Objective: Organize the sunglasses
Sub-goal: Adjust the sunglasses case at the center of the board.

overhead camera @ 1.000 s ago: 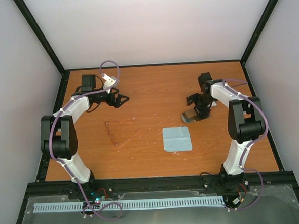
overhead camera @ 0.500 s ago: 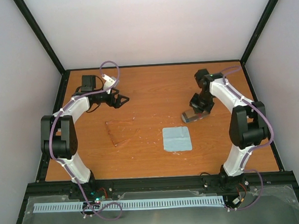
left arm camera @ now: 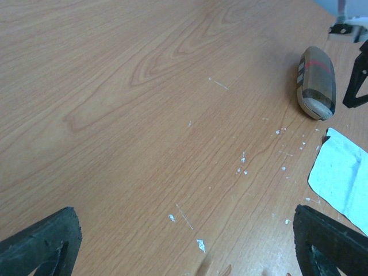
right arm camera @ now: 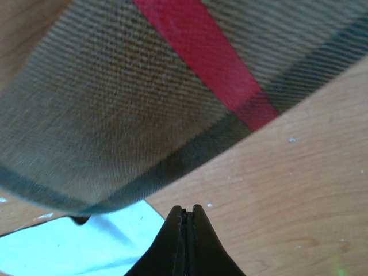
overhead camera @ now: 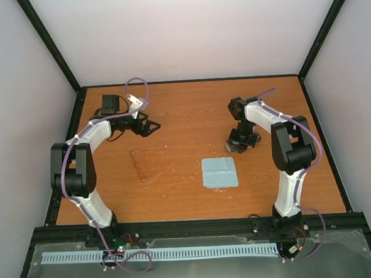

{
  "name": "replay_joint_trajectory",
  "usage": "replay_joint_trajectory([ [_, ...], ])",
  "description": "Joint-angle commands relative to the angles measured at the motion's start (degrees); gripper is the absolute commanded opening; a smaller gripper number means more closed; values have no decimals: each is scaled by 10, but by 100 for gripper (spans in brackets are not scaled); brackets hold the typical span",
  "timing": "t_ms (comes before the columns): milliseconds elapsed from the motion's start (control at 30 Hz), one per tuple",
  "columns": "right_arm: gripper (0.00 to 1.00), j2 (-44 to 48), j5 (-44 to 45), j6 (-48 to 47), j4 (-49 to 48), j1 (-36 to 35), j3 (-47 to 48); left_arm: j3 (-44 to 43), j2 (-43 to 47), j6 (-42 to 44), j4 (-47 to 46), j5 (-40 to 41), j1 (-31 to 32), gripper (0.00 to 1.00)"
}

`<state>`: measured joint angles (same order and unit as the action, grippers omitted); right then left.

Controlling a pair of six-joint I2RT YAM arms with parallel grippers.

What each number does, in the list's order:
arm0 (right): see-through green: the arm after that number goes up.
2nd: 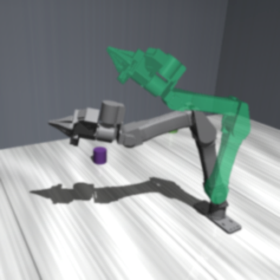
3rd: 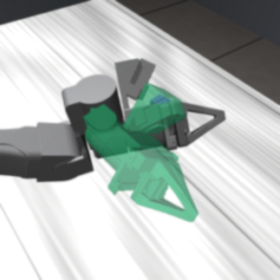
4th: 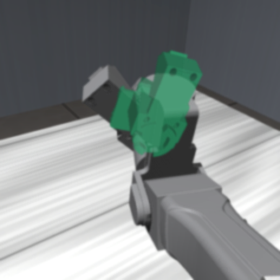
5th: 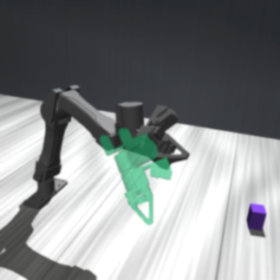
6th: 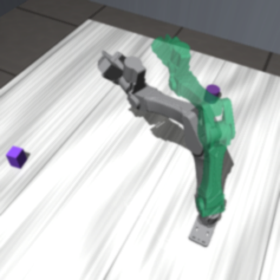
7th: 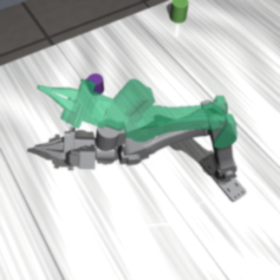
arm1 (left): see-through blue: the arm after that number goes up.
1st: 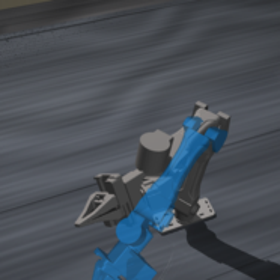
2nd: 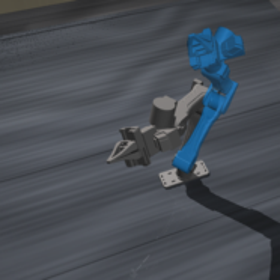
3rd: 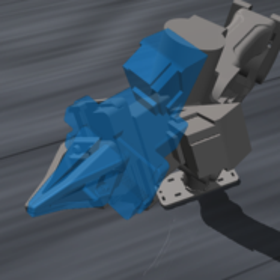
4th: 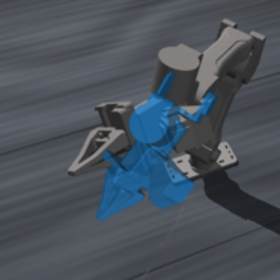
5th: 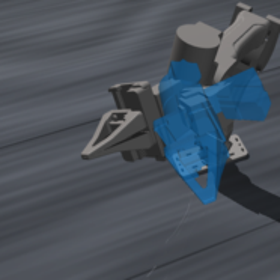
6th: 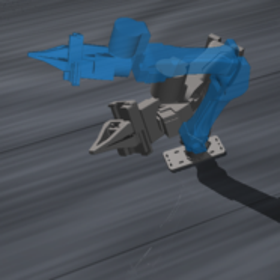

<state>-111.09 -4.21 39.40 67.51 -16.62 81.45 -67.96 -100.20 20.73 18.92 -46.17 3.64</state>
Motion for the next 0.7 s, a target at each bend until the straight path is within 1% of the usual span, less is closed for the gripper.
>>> replay_joint_trajectory([
  [0,3,-35,15,-15,2,-7,20,-2,21,13,14,-6,-3,99],
  [367,3,-101,15,-12,-16,-10,73,4,22,6,4,-2,-3,99],
  [667,3,-132,2,-17,-15,-11,150,8,23,-1,-8,-3,-3,99],
])
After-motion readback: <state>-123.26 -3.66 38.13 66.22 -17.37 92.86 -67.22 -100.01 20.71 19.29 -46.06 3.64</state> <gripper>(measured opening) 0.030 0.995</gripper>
